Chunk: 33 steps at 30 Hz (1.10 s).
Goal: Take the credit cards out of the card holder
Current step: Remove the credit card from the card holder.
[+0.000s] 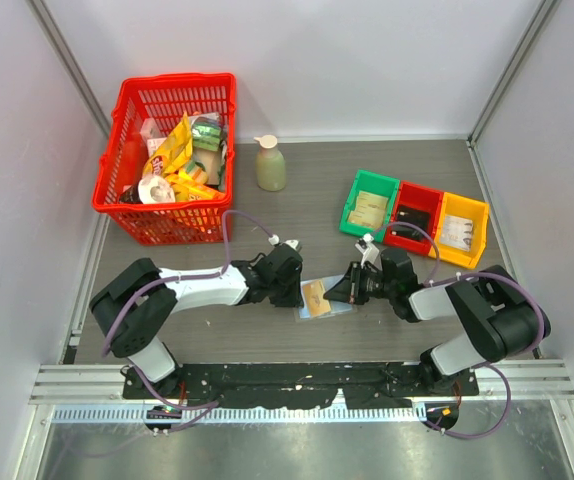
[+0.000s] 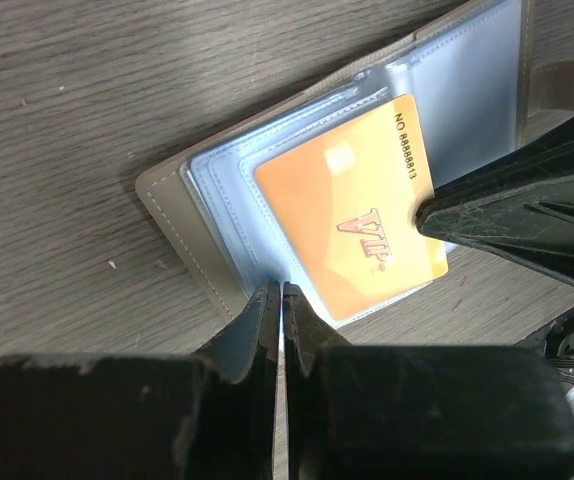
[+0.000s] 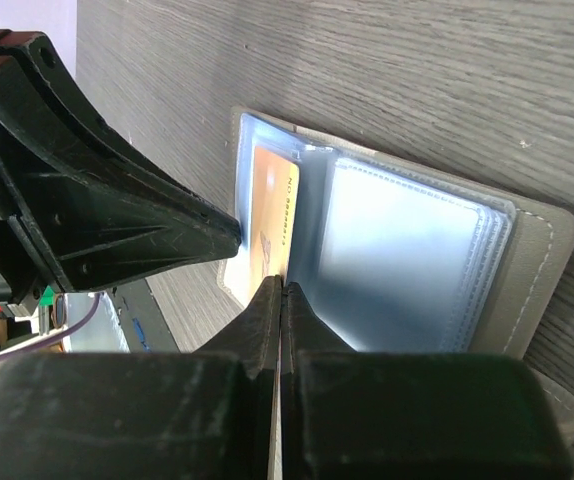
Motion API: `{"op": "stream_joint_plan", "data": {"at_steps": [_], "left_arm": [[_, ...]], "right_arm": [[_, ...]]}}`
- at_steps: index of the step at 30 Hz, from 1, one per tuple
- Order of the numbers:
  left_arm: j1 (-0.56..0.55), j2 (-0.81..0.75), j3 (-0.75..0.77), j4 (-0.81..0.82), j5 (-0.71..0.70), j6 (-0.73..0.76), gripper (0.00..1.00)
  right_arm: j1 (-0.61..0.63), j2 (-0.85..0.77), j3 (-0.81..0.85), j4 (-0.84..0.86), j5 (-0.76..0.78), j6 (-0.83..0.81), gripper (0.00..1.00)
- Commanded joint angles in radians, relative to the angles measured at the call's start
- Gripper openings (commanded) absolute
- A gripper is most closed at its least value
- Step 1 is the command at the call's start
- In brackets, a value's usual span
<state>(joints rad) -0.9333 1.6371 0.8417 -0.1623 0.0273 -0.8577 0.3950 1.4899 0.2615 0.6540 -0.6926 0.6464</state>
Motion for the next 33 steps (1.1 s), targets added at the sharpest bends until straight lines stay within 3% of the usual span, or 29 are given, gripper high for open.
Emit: {"op": "stream_joint_plan", "data": {"at_steps": [1, 4, 5, 14, 26, 27, 31, 33], "left_arm": [[-0.001, -0.023, -0.059, -0.002, -0.032, -0.013, 0.15], [-0.001, -0.074, -0.066, 0.064, -0.032, -0.029, 0.32], [-0.001, -0.077, -0.062, 0.079, -0.032, -0.032, 0.33], [-0.001, -0.033, -0.046, 0.139, -0.018, -0.035, 0.27], [-0.001, -0.043, -0.084, 0.211, -0.018, -0.015, 0.27], [-0.001, -0.04, -0.084, 0.205, -0.018, -0.015, 0.26], [-0.001, -0.016, -0.072, 0.13, -0.052, -0.023, 0.01], [-0.001, -0.002, -0.076, 0.11, -0.052, -0.026, 0.0]], "right_arm": [[-0.007, -0.004, 0.008, 0.015, -0.01, -0.018, 0.01], [-0.005, 0.024, -0.002, 0.077, -0.022, 0.012, 0.01], [-0.007, 0.03, -0.004, 0.093, -0.028, 0.025, 0.01], [-0.002, 0.064, -0.005, 0.142, -0.039, 0.05, 0.01], [0.024, 0.098, 0.01, 0.148, -0.024, 0.061, 0.01], [0.022, 0.099, 0.008, 0.157, -0.025, 0.071, 0.02], [0.022, 0.11, 0.001, 0.196, -0.009, 0.104, 0.1], [0.022, 0.119, -0.001, 0.216, -0.007, 0.117, 0.14]]}}
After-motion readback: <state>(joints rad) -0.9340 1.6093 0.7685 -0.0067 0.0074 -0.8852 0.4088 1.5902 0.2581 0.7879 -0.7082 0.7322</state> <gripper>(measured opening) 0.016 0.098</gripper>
